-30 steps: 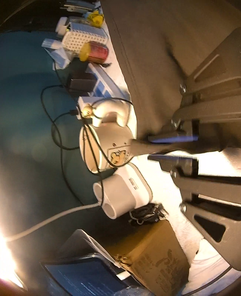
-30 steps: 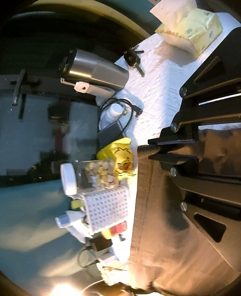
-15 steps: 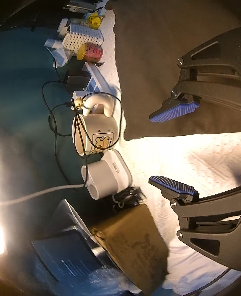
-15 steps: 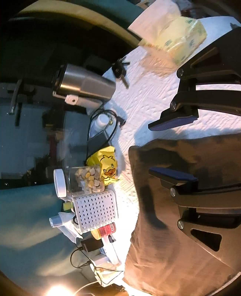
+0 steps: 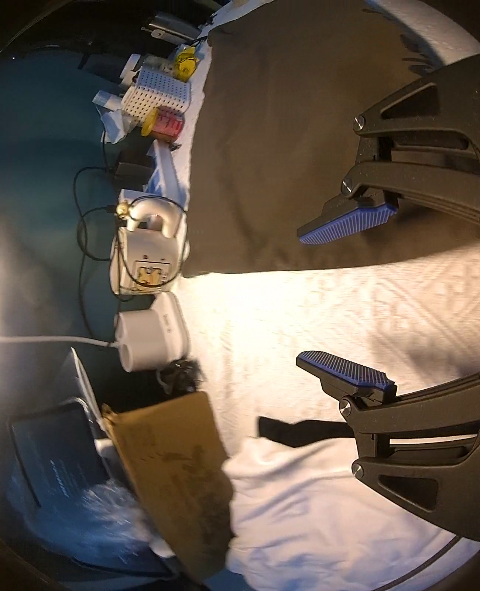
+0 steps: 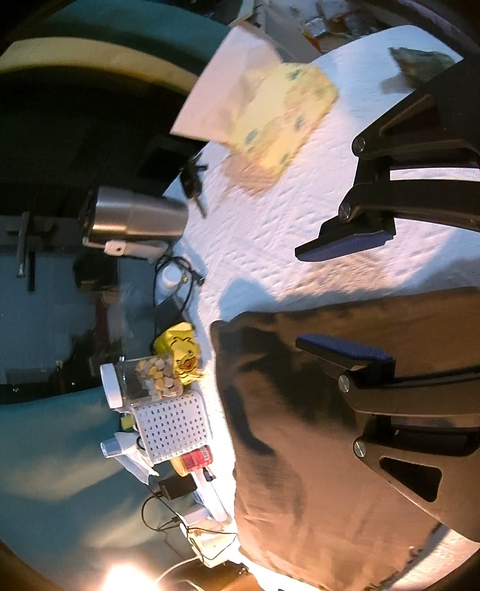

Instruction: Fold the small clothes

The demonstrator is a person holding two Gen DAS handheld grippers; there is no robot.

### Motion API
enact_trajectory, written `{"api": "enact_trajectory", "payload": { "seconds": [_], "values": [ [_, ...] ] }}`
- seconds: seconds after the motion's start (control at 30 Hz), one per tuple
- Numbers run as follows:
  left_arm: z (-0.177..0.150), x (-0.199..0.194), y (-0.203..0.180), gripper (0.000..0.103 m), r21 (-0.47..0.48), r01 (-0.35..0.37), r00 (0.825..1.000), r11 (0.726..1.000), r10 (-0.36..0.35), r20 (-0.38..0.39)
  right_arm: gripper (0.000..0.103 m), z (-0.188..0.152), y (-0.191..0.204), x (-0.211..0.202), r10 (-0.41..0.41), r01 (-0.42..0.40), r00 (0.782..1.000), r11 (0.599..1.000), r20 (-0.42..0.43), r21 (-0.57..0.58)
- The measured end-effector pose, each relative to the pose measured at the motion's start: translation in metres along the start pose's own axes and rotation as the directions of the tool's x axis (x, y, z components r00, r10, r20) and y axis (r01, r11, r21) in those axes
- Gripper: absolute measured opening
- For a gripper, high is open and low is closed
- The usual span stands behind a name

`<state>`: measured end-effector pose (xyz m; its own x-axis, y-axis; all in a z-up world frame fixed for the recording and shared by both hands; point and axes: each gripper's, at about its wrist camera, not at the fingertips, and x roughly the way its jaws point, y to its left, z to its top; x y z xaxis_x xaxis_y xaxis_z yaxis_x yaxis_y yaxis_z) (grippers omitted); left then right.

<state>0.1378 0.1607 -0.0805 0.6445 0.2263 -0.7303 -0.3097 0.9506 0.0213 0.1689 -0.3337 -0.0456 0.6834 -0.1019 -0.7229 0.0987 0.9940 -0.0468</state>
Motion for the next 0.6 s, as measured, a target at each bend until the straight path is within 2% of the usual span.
{"api": "enact_trajectory", "payload": {
  "seconds": [0.3,0.47,0.6],
  "values": [
    [-0.033,-0.017,0.001,0.06,-0.028,0.073,0.997,0.997,-0.074,-0.034,0.043,-0.036,-0.011,-0.022,-0.001,0.002,1.0,0.999,-0.023,0.039],
    [-0.049,-0.032,-0.001,0.06,-0.015,0.076,0.997,0.997,-0.076,0.032,0.043,-0.054,-0.016,-0.034,0.006,-0.004,1.0,0.998,-0.025,0.069],
    [-0.054,-0.032,-0.007,0.06,-0.003,0.095,0.995,0.995,-0.095,0.019,0.043,-0.072,-0.022,-0.036,0.035,-0.03,0.998,0.993,-0.045,0.11]
  ]
}}
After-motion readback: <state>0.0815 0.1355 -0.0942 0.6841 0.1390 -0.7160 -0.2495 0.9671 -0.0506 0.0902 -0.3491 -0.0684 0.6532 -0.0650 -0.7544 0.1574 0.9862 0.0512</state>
